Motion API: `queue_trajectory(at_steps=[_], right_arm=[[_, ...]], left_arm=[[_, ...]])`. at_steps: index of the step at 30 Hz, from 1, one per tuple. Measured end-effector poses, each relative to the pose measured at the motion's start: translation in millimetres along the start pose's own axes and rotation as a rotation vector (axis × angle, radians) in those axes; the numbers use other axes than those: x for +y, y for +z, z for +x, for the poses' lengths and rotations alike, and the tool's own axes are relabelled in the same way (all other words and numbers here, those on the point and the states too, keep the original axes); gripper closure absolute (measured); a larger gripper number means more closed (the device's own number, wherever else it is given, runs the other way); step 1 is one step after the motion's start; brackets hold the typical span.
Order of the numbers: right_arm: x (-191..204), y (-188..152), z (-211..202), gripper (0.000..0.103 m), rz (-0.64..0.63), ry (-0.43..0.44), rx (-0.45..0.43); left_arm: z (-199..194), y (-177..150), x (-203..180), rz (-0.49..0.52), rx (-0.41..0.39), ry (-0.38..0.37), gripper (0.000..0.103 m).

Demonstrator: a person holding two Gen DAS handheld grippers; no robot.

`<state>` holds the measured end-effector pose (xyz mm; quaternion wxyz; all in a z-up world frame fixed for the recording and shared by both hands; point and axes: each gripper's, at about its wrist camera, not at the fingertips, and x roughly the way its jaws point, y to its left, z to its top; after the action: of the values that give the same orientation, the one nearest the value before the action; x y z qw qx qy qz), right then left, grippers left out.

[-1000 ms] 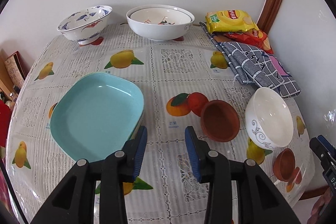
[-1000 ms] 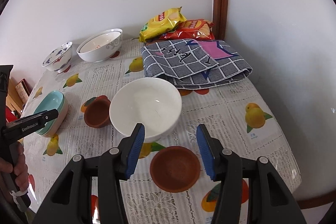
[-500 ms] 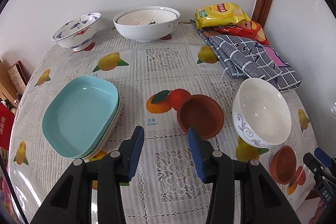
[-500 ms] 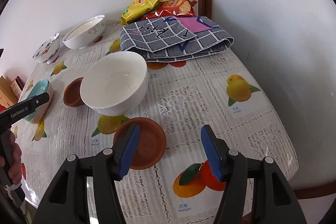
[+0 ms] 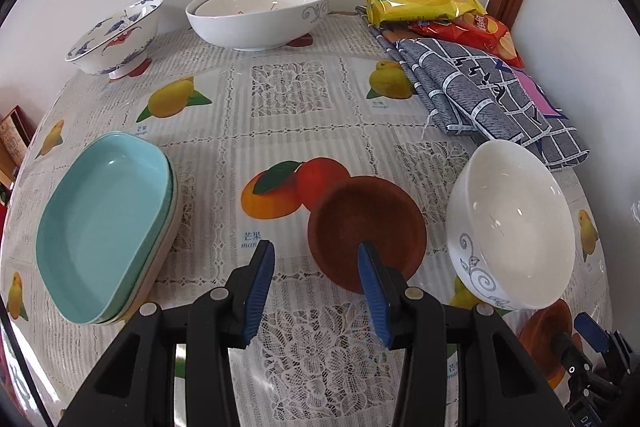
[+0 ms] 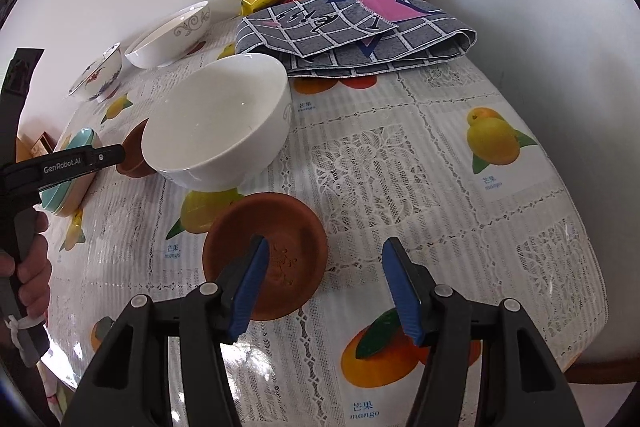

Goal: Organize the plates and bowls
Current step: 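Move both grippers toward the small brown clay dishes, then close the left gripper on one brown clay dish while the right gripper closes on the other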

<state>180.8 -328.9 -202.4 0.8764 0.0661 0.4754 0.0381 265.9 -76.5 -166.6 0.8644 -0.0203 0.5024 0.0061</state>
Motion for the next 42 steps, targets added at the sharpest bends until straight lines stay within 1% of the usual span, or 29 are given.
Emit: queue_trajectory(at_steps=[6,10,12,16,19,21,22,23,24,25,26,27,29,33,37,42], right_arm=[[-2,3,13,0.052,0.004,0.007,0.027],[-3,3,20,0.061,0.010,0.006,0.047],[-2,4,20,0.061,0.006,0.004,0.039],[0,5,23,0.066,-0.002,-0.006,0.025],[0,5,23,0.069,-0.006,-0.004,0.014],[1,5,23,0.073,-0.006,0.000,0.010],[1,6,23,0.078,-0.006,0.005,0.009],[1,6,23,0.084,-0.006,0.014,0.009],[2,6,22,0.086,-0.003,0.018,0.007],[2,6,22,0.086,-0.003,0.017,0.006],[3,6,22,0.087,-0.006,0.017,0.003],[3,6,21,0.088,-0.007,0.018,-0.001],[3,6,19,0.091,-0.001,0.027,-0.007],[8,5,14,0.093,-0.012,0.025,-0.019],[12,5,7,0.094,-0.021,0.030,-0.036],[22,5,-4,0.094,-0.037,0.018,-0.055]], left_arm=[[14,6,-5,0.011,0.028,0.000,0.062],[23,8,-6,0.017,0.047,-0.011,0.062],[26,8,-7,0.018,0.052,-0.013,0.062],[32,9,-10,0.017,0.057,-0.015,0.062],[33,9,-13,0.026,0.045,-0.022,0.066],[33,9,-14,0.026,0.041,-0.024,0.068],[34,10,-14,0.026,0.038,-0.023,0.068],[34,9,-14,0.026,0.035,-0.021,0.071],[33,10,-13,0.026,0.032,-0.019,0.076],[33,10,-13,0.026,0.029,-0.022,0.079],[32,10,-13,0.026,0.030,-0.024,0.084],[32,10,-12,0.025,0.032,-0.027,0.087],[31,9,-11,0.027,0.031,-0.035,0.089],[24,7,-11,0.031,0.016,-0.050,0.094],[10,6,-12,0.054,-0.007,-0.063,0.095],[-5,4,-3,0.036,-0.020,-0.066,0.095]])
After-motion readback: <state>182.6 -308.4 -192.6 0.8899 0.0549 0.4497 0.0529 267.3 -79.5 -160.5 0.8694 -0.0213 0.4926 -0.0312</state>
